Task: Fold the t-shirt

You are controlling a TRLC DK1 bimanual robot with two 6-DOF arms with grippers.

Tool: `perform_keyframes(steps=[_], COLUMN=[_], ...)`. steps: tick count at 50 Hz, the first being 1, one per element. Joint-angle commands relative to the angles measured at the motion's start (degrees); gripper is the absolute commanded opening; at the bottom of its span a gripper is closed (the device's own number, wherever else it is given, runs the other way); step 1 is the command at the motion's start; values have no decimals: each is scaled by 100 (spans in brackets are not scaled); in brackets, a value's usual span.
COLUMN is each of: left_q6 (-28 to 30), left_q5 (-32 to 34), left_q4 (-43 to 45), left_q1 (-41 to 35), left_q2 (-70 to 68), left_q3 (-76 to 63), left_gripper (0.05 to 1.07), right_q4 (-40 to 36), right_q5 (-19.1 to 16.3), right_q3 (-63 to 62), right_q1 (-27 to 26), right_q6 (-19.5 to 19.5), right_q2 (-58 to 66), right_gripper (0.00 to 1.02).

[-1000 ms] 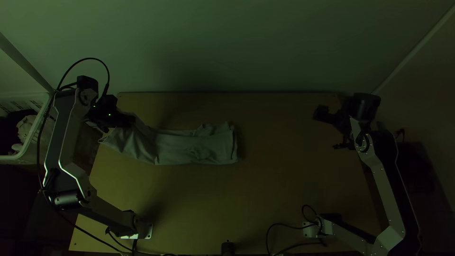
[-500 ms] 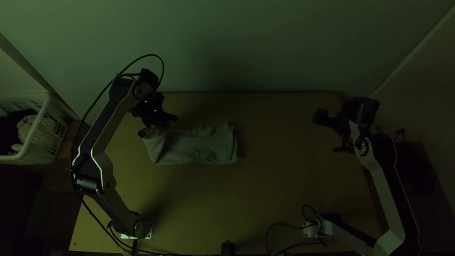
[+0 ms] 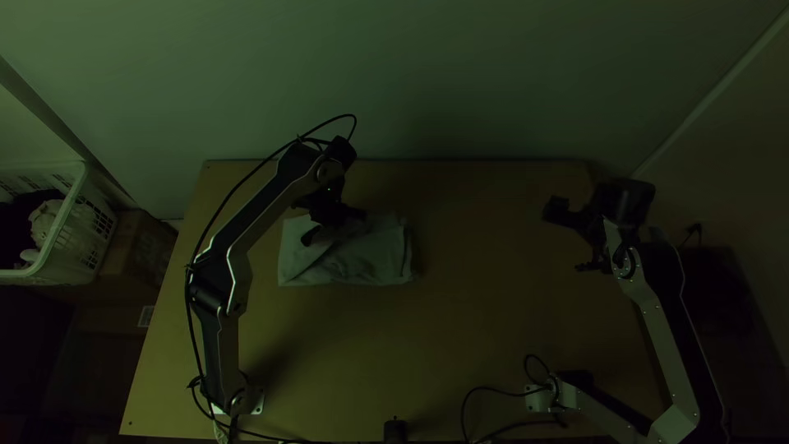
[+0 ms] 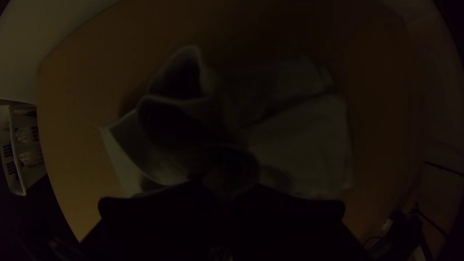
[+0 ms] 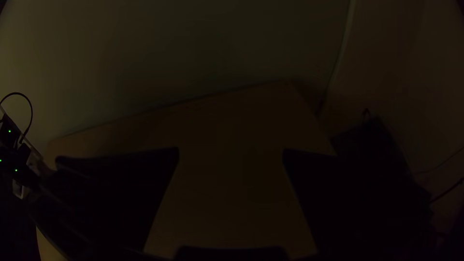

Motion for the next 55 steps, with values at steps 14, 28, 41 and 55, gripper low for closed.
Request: perform_keyframes(steps=[14, 28, 41, 55], left_q6=[-654, -997, -839, -470], left_q5=[-56, 1368, 1439, 1447], left_q4=[114, 1169, 1397, 1564], left_q1=[-831, -1157, -875, -190], left_q2=[880, 836, 370, -474], left_q3=[795, 821, 690, 268], left_gripper=[8, 103, 103, 103], right_q4=[166, 403, 553, 913], right_q5=[1, 1, 1, -236], right_q3=[-500, -1097, -1229, -974], right_q1=[-45, 113, 219, 272], right_q6=[-51, -51, -112, -376], right_q2=[-347, -585, -743, -725], right_gripper=[98, 98, 98, 98])
